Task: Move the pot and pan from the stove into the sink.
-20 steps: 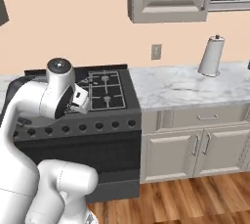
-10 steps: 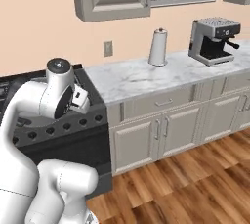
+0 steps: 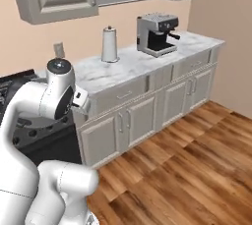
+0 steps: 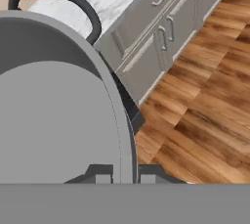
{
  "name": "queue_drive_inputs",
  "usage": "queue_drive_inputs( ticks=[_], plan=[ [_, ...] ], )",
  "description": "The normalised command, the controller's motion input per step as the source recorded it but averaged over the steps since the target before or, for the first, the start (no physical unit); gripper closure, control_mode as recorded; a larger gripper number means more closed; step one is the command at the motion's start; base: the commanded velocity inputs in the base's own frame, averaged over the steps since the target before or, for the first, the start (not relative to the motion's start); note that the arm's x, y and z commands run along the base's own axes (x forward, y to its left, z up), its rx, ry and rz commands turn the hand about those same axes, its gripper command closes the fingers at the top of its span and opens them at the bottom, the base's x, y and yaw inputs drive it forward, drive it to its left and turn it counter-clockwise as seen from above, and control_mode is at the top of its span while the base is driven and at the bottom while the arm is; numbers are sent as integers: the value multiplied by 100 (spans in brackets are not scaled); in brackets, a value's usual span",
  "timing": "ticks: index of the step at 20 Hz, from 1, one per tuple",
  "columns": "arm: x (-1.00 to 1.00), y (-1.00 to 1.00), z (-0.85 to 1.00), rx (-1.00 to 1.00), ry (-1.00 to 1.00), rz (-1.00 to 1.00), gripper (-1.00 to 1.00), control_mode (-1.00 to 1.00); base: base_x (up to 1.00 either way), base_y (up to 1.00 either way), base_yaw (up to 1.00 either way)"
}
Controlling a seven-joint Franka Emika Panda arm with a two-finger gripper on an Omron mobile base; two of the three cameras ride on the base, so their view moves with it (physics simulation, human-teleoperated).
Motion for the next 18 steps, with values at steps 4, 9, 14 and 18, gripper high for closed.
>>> queue_drive_inputs(
  ticks=[4, 9, 14, 18],
  plan=[
    [0, 0, 0, 0, 0, 0, 100, 100, 1, -1, -50],
    [0, 0, 0, 0, 0, 0, 100, 100, 1, -1, -50],
    [0, 0, 0, 0, 0, 0, 100, 100, 0, -2, -50],
    [0, 0, 0, 0, 0, 0, 100, 100, 0, -3, -50]
  ],
)
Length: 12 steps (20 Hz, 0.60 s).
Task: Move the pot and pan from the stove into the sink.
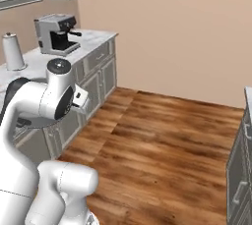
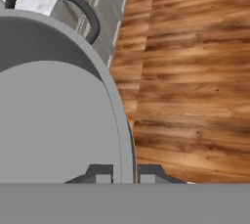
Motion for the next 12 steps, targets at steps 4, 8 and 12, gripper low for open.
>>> queue_drive_inputs(
  ticks=[4, 8, 12],
  plan=[
    [0, 0, 0, 0, 0, 0, 100, 100, 0, -2, -50],
    [0, 0, 0, 0, 0, 0, 100, 100, 0, -5, -50],
    [0, 0, 0, 0, 0, 0, 100, 100, 0, -8, -50]
  ],
)
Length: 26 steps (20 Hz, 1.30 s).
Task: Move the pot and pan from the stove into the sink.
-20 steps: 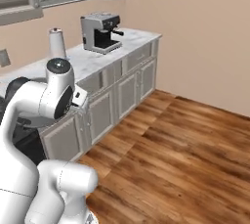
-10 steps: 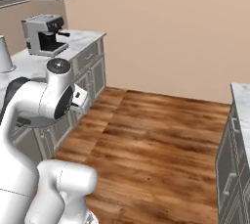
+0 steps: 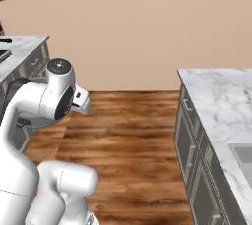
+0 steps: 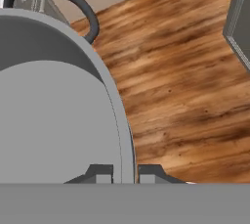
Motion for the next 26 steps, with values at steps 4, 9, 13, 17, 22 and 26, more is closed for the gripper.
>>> queue_drive_inputs(
  ticks=[4, 9, 13, 17, 22, 26],
  plan=[
    [0, 0, 0, 0, 0, 0, 100, 100, 0, -8, -50],
    [0, 0, 0, 0, 0, 0, 100, 100, 0, -7, -50],
    [0, 0, 0, 0, 0, 0, 100, 100, 0, -6, -50],
    [0, 0, 0, 0, 0, 0, 100, 100, 0, -6, -50],
    [0, 0, 0, 0, 0, 0, 100, 100, 0, -6, -50],
    [0, 0, 0, 0, 0, 0, 100, 100, 0, -6, -50]
  ],
)
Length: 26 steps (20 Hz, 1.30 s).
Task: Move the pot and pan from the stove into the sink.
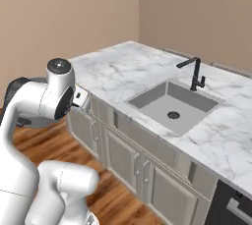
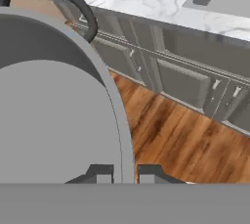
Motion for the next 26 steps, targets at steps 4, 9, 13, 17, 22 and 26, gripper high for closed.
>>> queue_drive_inputs(
  ticks=[4, 9, 13, 17, 22, 26],
  plan=[
    [0, 0, 0, 0, 0, 0, 100, 100, 0, -6, -50],
    [0, 0, 0, 0, 0, 0, 100, 100, 0, -10, -49],
    [0, 0, 0, 0, 0, 0, 100, 100, 0, -11, -49],
    [0, 0, 0, 0, 0, 0, 100, 100, 0, -12, -48],
    [0, 0, 0, 0, 0, 0, 100, 100, 0, -13, -48],
    [0, 0, 0, 0, 0, 0, 100, 100, -7, -22, -33]
  ],
)
